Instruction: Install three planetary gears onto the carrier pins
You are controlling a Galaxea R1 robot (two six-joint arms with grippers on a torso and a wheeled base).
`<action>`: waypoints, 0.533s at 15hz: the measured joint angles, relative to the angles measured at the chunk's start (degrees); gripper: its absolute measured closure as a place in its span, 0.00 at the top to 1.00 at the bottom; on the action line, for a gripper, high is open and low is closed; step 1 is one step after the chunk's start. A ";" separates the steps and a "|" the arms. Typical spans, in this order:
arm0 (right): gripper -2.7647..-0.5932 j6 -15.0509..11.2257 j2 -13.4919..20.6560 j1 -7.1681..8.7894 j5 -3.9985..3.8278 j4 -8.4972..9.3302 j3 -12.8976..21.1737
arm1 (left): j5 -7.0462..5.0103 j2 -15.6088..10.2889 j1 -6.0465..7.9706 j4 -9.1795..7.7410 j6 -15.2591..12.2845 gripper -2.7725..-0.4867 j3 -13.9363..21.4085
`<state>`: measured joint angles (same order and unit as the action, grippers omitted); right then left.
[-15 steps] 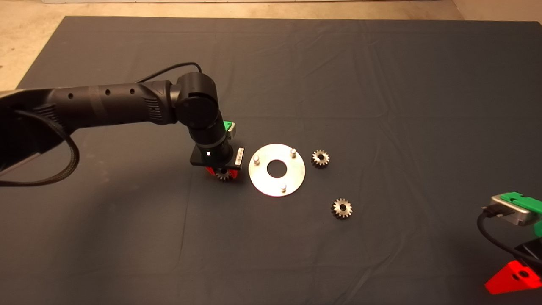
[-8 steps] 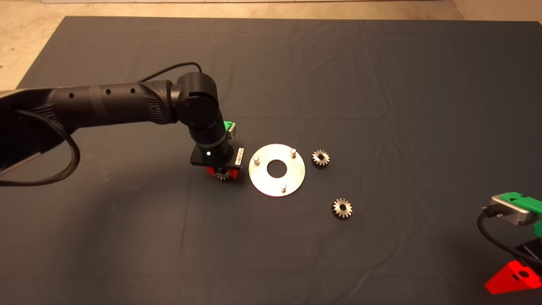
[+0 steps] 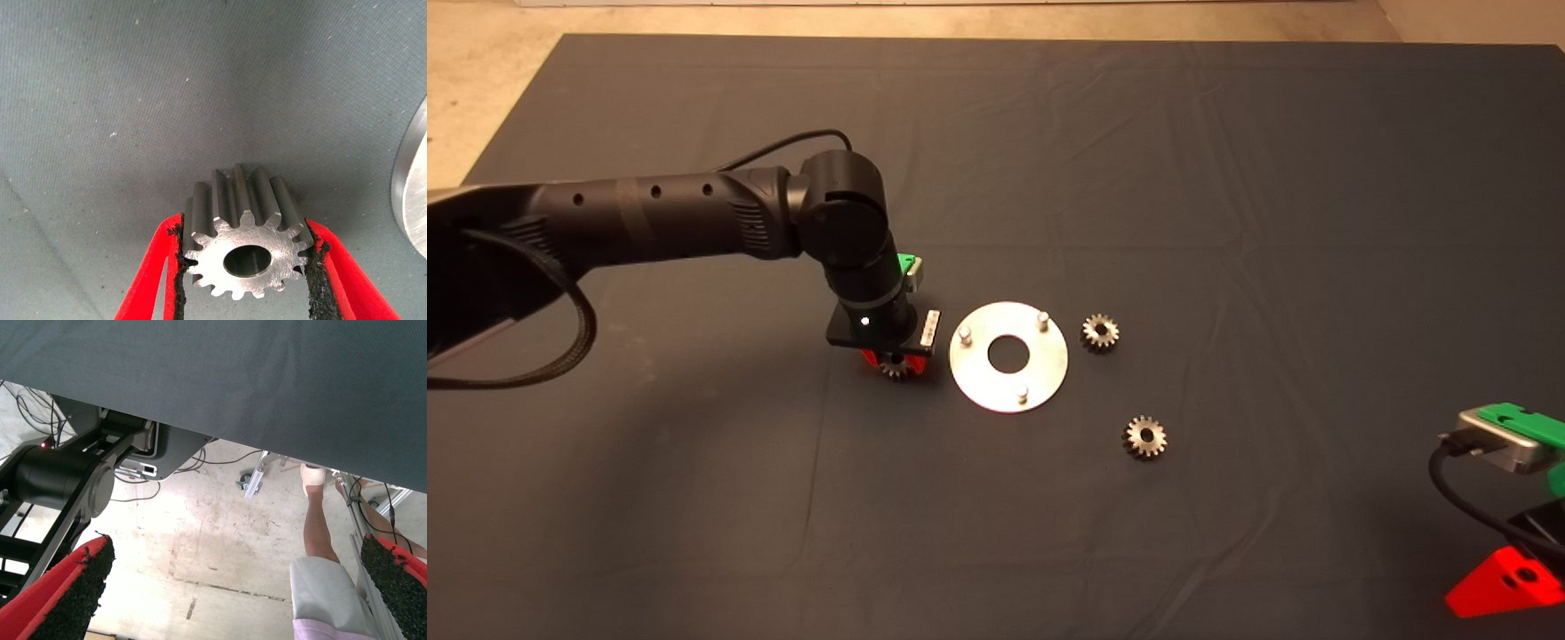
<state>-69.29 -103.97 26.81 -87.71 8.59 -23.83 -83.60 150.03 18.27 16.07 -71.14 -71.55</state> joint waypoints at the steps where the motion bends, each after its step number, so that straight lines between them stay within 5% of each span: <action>1: 0.99 -0.02 0.00 0.00 0.00 0.00 0.00 | -0.15 0.16 0.02 -0.66 0.00 0.18 0.00; 3: 0.99 -0.02 0.00 0.00 0.00 0.00 0.00 | -0.40 0.33 1.05 -2.49 -0.02 0.18 0.00; 6: 0.99 0.00 0.00 0.00 -0.02 0.00 0.00 | -1.67 0.74 4.82 -4.02 -0.20 0.18 -0.04; 8: 0.99 0.00 0.00 -0.01 -0.02 0.00 0.00 | -2.51 1.27 5.03 -4.52 -0.35 0.18 -0.12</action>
<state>-69.29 -103.97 26.80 -87.74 8.59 -23.83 -86.12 151.30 23.31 11.56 -71.50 -71.67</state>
